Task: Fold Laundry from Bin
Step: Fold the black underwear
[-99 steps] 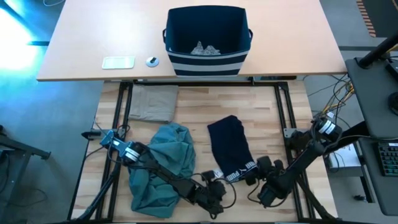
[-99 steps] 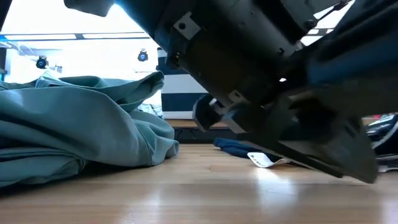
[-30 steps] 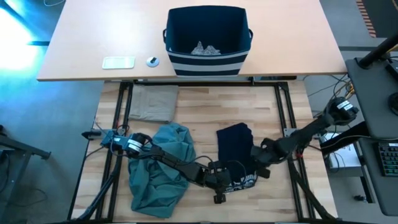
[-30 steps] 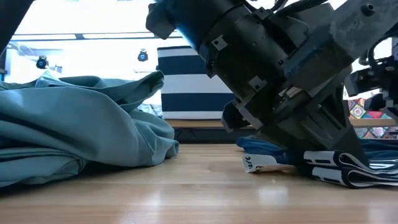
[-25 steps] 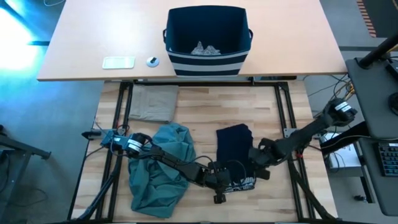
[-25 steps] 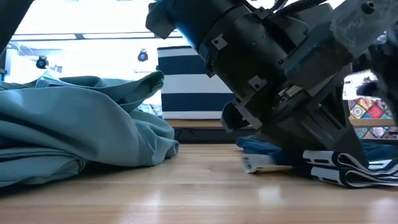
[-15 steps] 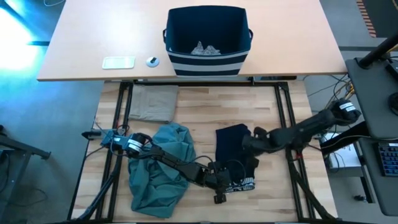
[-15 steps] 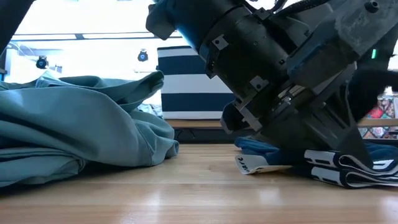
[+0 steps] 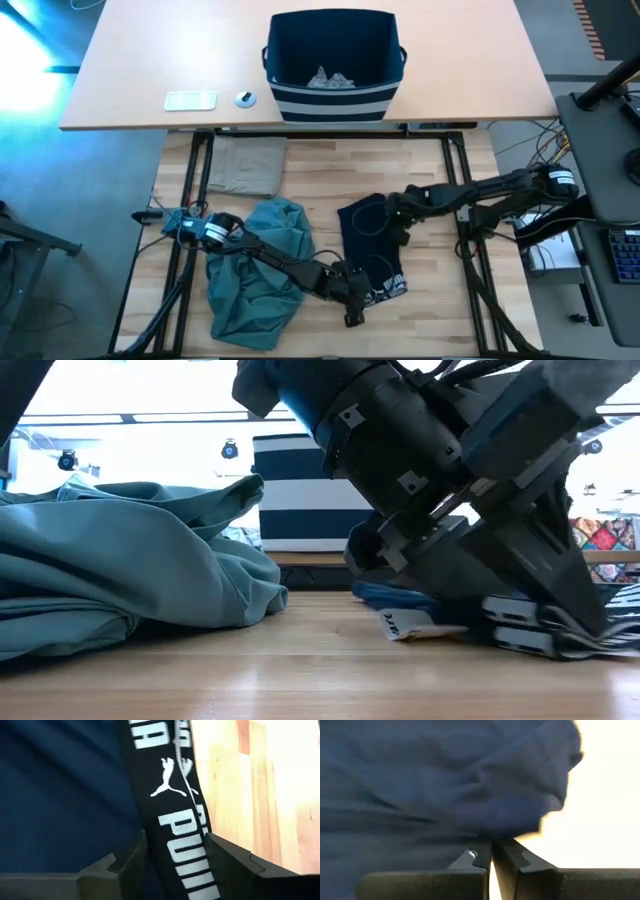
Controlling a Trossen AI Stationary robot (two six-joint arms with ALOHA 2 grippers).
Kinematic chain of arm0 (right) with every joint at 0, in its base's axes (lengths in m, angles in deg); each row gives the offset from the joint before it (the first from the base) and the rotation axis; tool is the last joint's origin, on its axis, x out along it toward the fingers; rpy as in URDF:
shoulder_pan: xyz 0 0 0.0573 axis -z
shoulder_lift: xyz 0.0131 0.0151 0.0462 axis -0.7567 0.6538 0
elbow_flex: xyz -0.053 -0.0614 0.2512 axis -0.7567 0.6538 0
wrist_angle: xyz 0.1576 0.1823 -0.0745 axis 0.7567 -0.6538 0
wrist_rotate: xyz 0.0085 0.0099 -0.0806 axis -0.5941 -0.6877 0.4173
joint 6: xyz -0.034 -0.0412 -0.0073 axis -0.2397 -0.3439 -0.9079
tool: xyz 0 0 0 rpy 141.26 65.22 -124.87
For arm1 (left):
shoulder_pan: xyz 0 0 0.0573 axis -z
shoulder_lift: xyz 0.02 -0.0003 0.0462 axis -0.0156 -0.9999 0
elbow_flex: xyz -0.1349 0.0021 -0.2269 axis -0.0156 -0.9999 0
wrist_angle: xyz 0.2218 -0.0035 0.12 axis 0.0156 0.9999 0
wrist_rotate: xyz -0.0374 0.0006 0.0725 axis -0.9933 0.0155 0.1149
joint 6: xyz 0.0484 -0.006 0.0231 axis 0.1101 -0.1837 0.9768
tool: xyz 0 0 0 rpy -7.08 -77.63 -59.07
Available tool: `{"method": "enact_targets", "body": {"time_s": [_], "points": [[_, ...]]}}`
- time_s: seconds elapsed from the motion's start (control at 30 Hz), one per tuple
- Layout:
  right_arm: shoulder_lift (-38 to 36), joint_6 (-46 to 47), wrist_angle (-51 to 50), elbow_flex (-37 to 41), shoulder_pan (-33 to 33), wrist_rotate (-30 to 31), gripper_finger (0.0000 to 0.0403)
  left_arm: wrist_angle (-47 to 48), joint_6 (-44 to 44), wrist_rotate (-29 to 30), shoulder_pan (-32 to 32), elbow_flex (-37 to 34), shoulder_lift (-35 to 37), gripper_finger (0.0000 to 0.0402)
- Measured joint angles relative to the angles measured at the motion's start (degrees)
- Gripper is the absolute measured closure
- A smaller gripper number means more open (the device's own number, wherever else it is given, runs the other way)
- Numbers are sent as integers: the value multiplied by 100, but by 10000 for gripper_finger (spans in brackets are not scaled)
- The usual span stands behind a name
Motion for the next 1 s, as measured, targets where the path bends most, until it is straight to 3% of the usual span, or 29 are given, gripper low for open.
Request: {"method": "enact_targets", "body": {"time_s": [0.13, 0.27, 0.43, 0.5, 0.83, 1.0], "points": [[-343, 91, -460, -378, -282, -247, 394, 207, 143, -39, -219, -33, 213, 192], [-763, 426, -394, -542, -1255, -548, 394, 560, 449, -76, -426, -51, 493, 175], [-492, 1445, -271, -480, -2930, 929, 394, 626, 846, -586, -577, -27, 896, 171], [-150, 1724, -116, -472, -3320, 1103, 394, 601, 948, -693, -600, -27, 914, 172], [1718, 2485, 8, -529, -3930, 767, 394, 510, 1101, -521, -587, -17, 329, 174], [1773, 1735, -336, -959, -3926, 771, 394, 680, 1278, -368, -475, -29, 527, 174]]}}
